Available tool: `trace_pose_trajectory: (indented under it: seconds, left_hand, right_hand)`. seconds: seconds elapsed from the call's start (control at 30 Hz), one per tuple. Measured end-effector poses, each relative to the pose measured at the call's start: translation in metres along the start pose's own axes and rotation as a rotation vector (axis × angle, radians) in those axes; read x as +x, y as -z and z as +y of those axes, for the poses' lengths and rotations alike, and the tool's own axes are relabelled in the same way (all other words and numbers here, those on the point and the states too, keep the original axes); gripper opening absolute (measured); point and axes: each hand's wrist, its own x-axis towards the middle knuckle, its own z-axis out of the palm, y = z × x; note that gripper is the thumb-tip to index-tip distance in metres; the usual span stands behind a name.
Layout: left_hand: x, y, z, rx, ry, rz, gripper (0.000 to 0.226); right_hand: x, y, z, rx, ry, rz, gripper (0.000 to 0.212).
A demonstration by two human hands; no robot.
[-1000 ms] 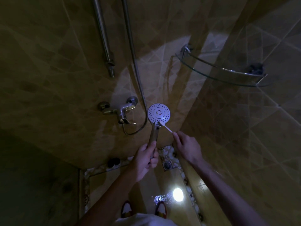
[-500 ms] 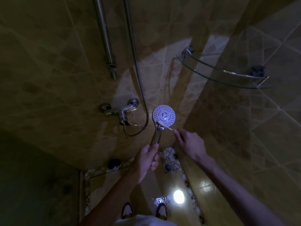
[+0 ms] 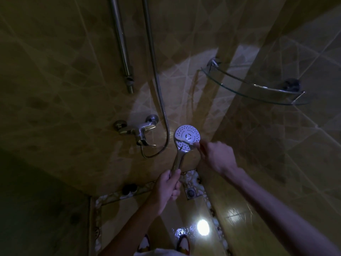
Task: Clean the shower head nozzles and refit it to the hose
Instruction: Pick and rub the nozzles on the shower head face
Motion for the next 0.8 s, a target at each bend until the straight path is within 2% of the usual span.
trace_pose_trajectory:
  seconds: [0.17, 0.27, 0.4, 0.47, 0.6, 0.7, 0.8]
  left_hand:
    - [-0.005, -0.003, 0.002, -0.007, -0.009, -0.028, 0.022]
    - [-0.001, -0.004, -0.001, -0.039, 0.001, -0.002, 0.024]
    - [0.004, 0.001, -0.008, -0.082, 0.038, 0.034, 0.026]
    - [0.003, 0.003, -0.01, -0.082, 0.039, 0.034, 0.027]
    - [0.004, 0.002, -0.009, -0.084, 0.023, 0.029, 0.029]
    - [0.006, 0.004, -0.009, -0.113, 0.033, 0.032, 0.03]
    - [0.006, 0.008, -0.008, -0.12, 0.028, 0.04, 0.03]
  right_hand:
    - [0.035, 0.02, 0.014, 0.031, -0.13, 0.014, 0.048]
    - [0.023, 0.015, 0.0, -0.002, -0.065, -0.039, 0.051]
    - [0.008, 0.012, -0.015, -0.087, 0.073, -0.109, 0.046]
    - [0.022, 0.019, -0.009, -0.081, 0.012, -0.133, 0.042]
    - [0.044, 0.027, 0.004, -0.049, -0.089, -0.045, 0.046]
    - [0.031, 0.014, -0.005, -0.06, 0.009, -0.098, 0.045]
    - [0.019, 0.005, -0.012, -0.104, 0.084, -0.108, 0.052]
